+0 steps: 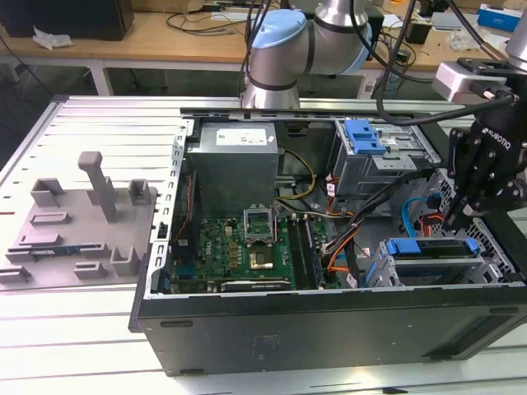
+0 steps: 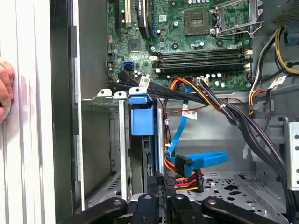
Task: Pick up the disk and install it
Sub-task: 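Insert the first disk wire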
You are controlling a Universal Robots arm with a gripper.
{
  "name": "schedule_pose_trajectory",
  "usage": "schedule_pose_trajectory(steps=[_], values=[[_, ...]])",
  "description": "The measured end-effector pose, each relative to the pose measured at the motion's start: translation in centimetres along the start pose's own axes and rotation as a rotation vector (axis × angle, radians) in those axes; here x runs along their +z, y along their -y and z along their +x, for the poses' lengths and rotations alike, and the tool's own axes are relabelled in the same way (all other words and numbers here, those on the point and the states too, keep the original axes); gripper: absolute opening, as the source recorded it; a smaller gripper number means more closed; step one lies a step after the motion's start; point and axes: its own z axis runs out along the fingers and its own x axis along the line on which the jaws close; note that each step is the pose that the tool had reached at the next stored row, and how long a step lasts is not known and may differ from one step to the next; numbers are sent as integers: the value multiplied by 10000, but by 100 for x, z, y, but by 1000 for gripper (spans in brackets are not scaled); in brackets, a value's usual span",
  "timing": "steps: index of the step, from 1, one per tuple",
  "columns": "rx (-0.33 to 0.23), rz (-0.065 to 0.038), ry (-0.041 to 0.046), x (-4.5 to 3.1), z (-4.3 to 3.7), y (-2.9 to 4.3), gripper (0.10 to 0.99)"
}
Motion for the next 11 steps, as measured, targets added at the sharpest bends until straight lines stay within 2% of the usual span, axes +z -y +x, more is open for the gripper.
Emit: schedule_pose_trajectory(steps=[2,3,4,7,11], values=[[-4,-1,-22,-1,-2,1,165],[-4,8,22,-1,1,1,165],[-5,25,109,2,22,2,165],[-4,28,148,10,77,4,165],[-3,72,265,14,104,5,165]])
